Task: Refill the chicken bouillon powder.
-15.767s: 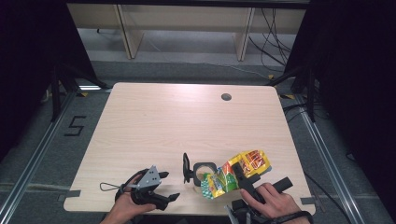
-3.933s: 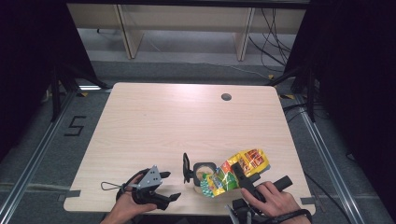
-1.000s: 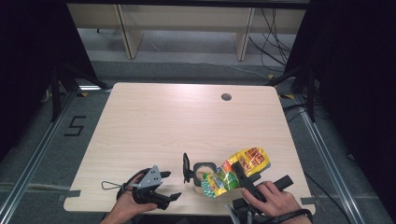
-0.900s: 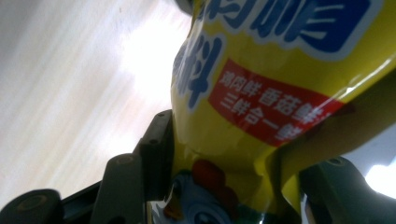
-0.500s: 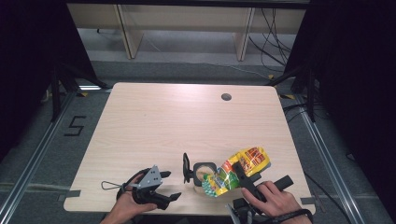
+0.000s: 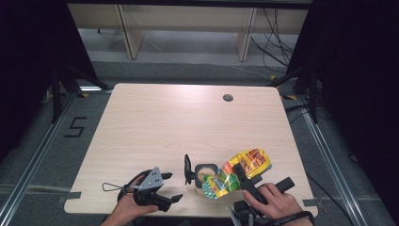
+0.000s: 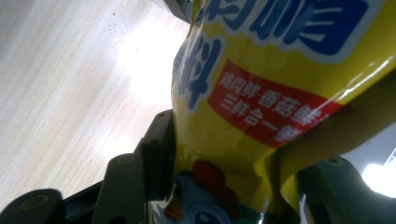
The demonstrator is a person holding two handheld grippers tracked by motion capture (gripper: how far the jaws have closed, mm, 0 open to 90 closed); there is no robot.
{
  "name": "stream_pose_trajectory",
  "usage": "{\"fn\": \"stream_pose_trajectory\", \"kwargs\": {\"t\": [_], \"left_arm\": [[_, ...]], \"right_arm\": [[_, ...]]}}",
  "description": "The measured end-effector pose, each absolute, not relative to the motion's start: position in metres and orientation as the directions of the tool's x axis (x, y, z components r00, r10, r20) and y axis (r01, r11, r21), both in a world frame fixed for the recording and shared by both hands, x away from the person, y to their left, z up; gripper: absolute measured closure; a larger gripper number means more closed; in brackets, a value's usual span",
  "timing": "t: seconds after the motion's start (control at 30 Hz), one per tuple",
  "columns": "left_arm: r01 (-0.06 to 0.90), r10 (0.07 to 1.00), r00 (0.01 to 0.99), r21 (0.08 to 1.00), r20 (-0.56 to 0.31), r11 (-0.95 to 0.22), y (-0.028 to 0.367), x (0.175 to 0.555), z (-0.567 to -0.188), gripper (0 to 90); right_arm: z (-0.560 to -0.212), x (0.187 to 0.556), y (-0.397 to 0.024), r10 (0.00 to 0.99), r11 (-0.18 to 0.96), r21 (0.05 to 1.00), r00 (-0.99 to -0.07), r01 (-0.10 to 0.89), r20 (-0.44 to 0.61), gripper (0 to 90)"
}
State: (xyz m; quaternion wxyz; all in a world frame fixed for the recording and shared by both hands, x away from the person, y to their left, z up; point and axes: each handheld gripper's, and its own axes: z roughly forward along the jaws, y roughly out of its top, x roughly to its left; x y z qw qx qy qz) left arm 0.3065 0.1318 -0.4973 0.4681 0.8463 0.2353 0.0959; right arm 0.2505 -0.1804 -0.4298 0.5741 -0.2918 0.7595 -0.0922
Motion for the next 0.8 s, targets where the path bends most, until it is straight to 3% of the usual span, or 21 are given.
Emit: {"fn": "stream_pose_trajectory", "kwargs": {"t": [0.8], "left_arm": [[0.305, 0.493, 0.868, 0.843, -0.056, -0.443, 0.1311, 0.3061, -0.4968, 18.5]], "right_arm": [[-0.4325, 0.25, -0.1778, -0.549, 0.805, -0.471, -0.153, -0.361, -0.822, 50.9]]}}
